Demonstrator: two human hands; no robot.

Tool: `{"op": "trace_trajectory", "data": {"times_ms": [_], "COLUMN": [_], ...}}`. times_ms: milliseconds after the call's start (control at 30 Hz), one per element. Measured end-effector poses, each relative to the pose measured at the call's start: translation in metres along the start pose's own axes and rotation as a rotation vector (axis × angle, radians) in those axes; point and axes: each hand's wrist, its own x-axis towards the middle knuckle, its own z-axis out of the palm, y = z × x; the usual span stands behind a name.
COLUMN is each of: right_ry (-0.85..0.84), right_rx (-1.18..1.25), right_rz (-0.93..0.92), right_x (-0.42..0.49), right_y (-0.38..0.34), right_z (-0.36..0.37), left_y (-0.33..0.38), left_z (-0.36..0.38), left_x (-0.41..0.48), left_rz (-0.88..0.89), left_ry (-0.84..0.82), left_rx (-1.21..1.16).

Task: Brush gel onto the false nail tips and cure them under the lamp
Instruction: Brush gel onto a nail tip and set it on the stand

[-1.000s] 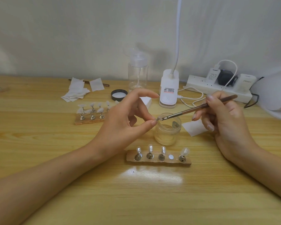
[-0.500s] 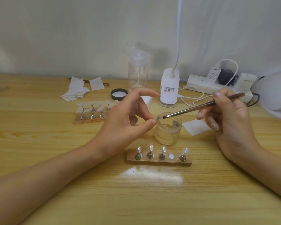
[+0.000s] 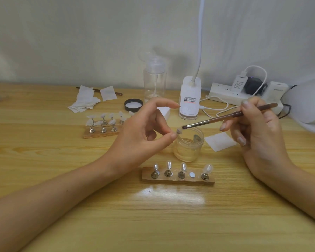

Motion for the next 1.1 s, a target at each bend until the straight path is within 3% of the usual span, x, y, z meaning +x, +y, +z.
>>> {"op": "trace_trajectory", "data": {"times_ms": [267, 500, 1100], "right_ry": [0.003, -0.042, 0.024], "right_rx": [-0.086, -0.015, -0.073], "right_rz": [0.025, 0.018, 0.033], "right_x": [0.0, -0.001, 0.0], "right_y": [0.003, 0.001, 0.001], "right_z": [-0.003, 0.0, -0.002], "left_y": [0.006, 0.011, 0.01], "left_z": [-0.001, -0.001, -0.002], "left_x": [0.0, -0.001, 0.0], "left_rz": [-0.068, -0.104, -0.097], "left_ry": [-0.027, -0.021, -0.01], "left_rx": [-0.09, -0.119, -0.104]}}
